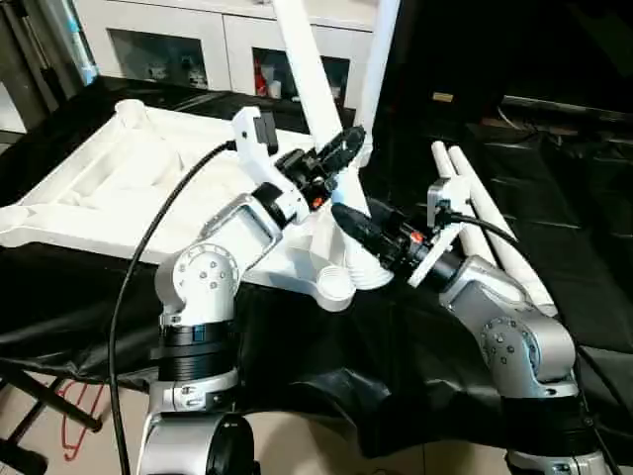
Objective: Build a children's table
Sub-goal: Pick table leg
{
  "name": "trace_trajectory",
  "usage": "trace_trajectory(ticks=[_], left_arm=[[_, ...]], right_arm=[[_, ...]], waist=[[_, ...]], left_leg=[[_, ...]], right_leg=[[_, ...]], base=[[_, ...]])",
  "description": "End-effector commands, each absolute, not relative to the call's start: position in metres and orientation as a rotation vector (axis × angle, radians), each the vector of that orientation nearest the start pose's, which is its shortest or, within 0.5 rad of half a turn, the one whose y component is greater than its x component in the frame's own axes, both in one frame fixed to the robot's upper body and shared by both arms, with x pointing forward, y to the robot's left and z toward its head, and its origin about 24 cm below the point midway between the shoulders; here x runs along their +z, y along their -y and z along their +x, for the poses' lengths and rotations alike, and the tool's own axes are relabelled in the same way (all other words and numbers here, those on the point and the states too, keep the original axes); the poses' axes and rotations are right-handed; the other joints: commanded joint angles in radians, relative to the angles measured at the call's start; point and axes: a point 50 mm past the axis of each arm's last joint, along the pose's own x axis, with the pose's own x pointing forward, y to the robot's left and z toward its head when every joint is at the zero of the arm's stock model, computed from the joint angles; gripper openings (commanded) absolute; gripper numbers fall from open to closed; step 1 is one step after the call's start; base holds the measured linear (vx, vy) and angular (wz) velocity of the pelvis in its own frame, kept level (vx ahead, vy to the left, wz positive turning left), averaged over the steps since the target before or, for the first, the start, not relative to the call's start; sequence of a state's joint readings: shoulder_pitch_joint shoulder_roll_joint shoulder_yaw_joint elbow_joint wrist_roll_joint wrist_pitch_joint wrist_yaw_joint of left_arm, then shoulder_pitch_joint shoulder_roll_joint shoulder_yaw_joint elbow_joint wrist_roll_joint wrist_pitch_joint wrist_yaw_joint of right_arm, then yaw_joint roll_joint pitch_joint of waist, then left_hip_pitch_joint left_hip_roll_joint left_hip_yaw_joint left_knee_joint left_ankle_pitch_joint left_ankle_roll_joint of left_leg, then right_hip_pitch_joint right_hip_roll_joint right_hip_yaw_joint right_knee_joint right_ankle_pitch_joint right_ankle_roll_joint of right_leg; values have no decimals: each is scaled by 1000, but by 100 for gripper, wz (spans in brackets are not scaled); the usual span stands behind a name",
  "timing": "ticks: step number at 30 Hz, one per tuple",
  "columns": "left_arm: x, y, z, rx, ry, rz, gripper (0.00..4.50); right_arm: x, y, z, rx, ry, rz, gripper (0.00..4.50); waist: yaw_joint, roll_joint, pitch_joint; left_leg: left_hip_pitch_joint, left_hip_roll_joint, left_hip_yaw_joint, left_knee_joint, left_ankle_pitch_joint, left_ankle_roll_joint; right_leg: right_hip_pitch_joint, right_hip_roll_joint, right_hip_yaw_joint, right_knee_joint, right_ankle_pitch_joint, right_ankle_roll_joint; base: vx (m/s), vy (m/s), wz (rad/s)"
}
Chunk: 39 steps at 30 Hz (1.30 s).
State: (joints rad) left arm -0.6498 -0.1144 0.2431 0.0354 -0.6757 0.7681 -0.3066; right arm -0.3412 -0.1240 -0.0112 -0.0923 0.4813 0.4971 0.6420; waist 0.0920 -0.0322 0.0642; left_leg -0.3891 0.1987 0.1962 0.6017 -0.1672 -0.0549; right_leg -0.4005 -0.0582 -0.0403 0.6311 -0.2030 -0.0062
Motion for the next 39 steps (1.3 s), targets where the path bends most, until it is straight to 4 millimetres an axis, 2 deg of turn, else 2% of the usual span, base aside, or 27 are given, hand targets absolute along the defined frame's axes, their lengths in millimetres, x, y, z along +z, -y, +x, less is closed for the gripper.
trace_trajectory(ticks=[1, 2, 3, 6, 7, 8, 11, 16, 20, 23, 30, 39], left_arm=[[177, -65, 329, -791, -49, -723, 188], [177, -65, 330, -779, -48, -705, 188], [177, -65, 330, -768, -49, -671, 188], [176, -65, 332, -742, -55, -593, 188], [176, -64, 333, -705, -54, -499, 188], [177, -64, 335, -681, -46, -454, 188], [180, -64, 336, -646, -22, -387, 188], [183, -59, 335, -636, -2, -308, 188], [182, -58, 336, -618, 9, -263, 188], [183, -57, 335, -625, 12, -259, 188], [182, -57, 335, -627, 12, -254, 188], [179, -58, 335, -625, 0, -263, 188]], right_arm=[[121, 107, 294, 868, 5, 285, 184], [121, 108, 295, 846, 5, 253, 184], [119, 108, 297, 835, -4, 240, 240], [114, 107, 299, 826, -33, 195, 254], [107, 105, 302, 786, -65, 112, 254], [106, 102, 304, 769, -83, 97, 286], [106, 98, 306, 750, -108, 108, 299], [102, 86, 310, 731, -193, 61, 299], [99, 81, 311, 735, -223, 41, 299], [99, 78, 312, 735, -230, 60, 260], [100, 78, 313, 731, -232, 81, 203], [101, 78, 312, 752, -221, 105, 193]], waist=[[2, -7, -75], [2, -8, -75], [2, -8, -75], [0, -8, -75], [-1, -8, -75], [-2, -7, -76], [-3, -9, -76], [-3, -8, -77], [-2, -9, -77], [-1, -10, -77], [0, -10, -77], [0, -10, -78]], left_leg=[[19, 27, -18, -60, -113, 20], [18, 27, -18, -60, -111, 19], [19, 27, -18, -60, -109, 19], [19, 28, -18, -60, -101, 16], [18, 27, -17, -59, -101, 17], [20, 28, -19, -60, -101, 11], [20, 28, -18, -61, -101, 8], [21, 27, -19, -60, -90, 7], [21, 27, -17, -59, -96, 0], [20, 27, -17, -59, -100, 1], [21, 27, -17, -60, -102, -2], [21, 28, -17, -59, -95, -1]], right_leg=[[52, -68, 41, -77, -88, -155], [53, -68, 40, -77, -86, -154], [52, -68, 40, -76, -86, -154], [51, -67, 41, -75, -85, -145], [52, -68, 41, -75, -79, -146], [51, -67, 40, -75, -83, -142], [51, -68, 42, -73, -82, -138], [51, -66, 41, -69, -50, -153], [52, -68, 43, -69, -47, -151], [53, -70, 43, -69, -48, -154], [52, -69, 42, -68, -50, -154], [53, -69, 42, -66, -26, -157]], base=[[0, 0, 0], [0, 0, 0], [0, 0, 0], [0, 0, 0], [0, 0, 0], [0, 0, 0], [0, 0, 0], [0, 0, 0], [0, 0, 0], [0, 0, 0], [0, 0, 0], [0, 0, 0]])
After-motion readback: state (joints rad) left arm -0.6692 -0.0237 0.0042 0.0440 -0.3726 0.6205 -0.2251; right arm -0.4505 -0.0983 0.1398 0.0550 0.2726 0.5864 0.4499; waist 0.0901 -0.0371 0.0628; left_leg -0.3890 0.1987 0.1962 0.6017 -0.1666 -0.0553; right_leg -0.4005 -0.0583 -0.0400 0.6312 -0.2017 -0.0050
